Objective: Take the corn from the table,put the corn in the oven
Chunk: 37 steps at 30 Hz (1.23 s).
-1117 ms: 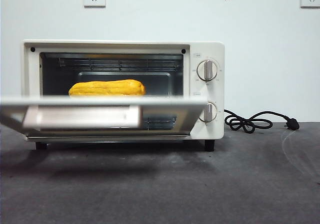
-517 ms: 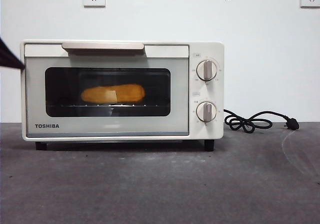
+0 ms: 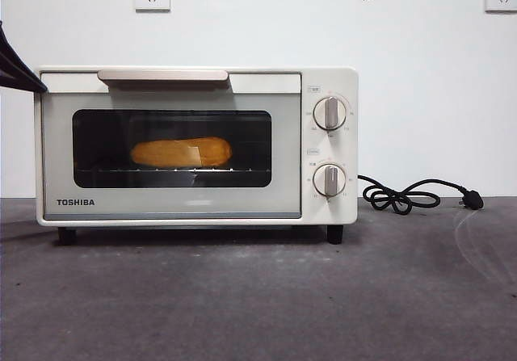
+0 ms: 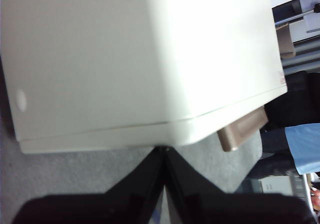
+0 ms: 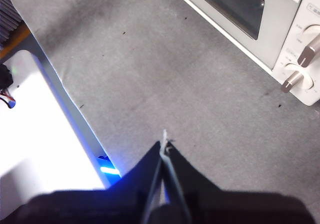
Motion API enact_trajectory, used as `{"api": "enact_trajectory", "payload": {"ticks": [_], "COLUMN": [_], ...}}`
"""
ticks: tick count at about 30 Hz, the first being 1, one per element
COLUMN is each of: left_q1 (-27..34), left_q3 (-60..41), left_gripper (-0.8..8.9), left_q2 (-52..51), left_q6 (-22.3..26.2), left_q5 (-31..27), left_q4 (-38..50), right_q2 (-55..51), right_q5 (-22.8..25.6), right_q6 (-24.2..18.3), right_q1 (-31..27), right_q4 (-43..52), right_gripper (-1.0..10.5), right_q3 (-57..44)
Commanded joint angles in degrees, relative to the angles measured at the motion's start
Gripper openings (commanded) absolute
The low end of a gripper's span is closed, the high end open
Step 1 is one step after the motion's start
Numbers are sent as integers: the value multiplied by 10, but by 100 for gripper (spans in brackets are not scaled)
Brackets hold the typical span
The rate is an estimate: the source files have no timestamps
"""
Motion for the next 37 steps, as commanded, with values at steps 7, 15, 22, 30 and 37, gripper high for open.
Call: {"api": "enact_trajectory", "payload": {"ticks": [7,15,22,30,37], "left_q1": [-17,-66,-94,-94,-94], "left_q3": [2,2,2,2,2], "left_gripper": [-8,-8,-8,-8,-4], "left_q2": [-96,-301,-481,-581,-576], "left_q6": [82,50,-3,-16,-21], "left_q5": [5,-16,-198,-272,-272], "left_q4": [-74,-64,-108,-176,-197], "right_q2": [0,0,0,0,0], "right_q5": [-1,-1,-1,-1,0], "right_q6": [-2,-2,-2,-2,-1], "right_q1": [0,0,0,0,0], "right_q4": [7,24,20,17,14], "right_gripper": [-11,-11,-12,-11,-11], "right_q3": [0,1,1,0,0]}}
